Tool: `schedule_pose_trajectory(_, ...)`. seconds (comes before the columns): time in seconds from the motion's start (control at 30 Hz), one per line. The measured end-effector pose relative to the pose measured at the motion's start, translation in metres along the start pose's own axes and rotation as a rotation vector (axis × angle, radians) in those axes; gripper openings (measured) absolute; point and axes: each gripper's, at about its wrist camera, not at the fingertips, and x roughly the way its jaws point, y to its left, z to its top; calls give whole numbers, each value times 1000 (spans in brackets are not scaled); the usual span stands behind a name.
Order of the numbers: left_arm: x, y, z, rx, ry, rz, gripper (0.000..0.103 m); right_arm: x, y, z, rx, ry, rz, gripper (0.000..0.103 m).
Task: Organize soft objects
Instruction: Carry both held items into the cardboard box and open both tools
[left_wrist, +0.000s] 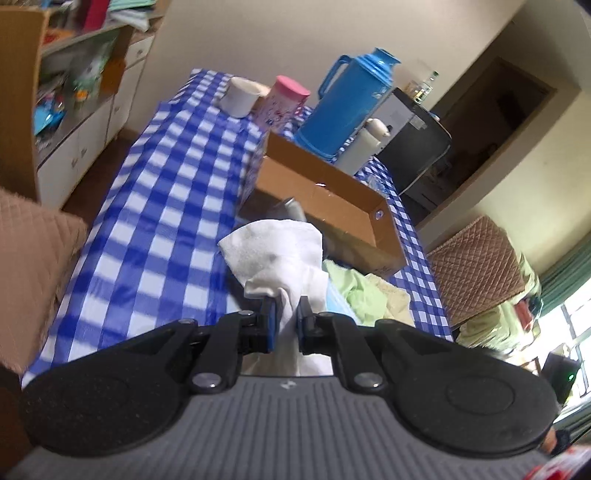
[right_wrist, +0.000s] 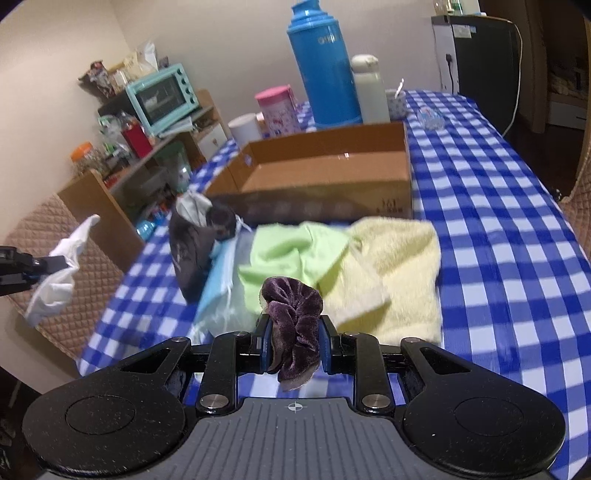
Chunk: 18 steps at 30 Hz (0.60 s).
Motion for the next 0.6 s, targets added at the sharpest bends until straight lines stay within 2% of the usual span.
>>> schedule_pose_trajectory(0.1, 17, -21, 15, 97, -6, 23, 10, -3, -4, 16, 5, -24, 16, 26)
schedule_pose_trajectory(0.3, 65, -68, 51, 226, -15, 7, 10, 2, -18, 57, 1, -77, 10, 26)
schedule_pose_trajectory(0.6, 148, -132, 118, 367, -56, 40, 10, 33, -43, 135, -30, -167, -3, 26)
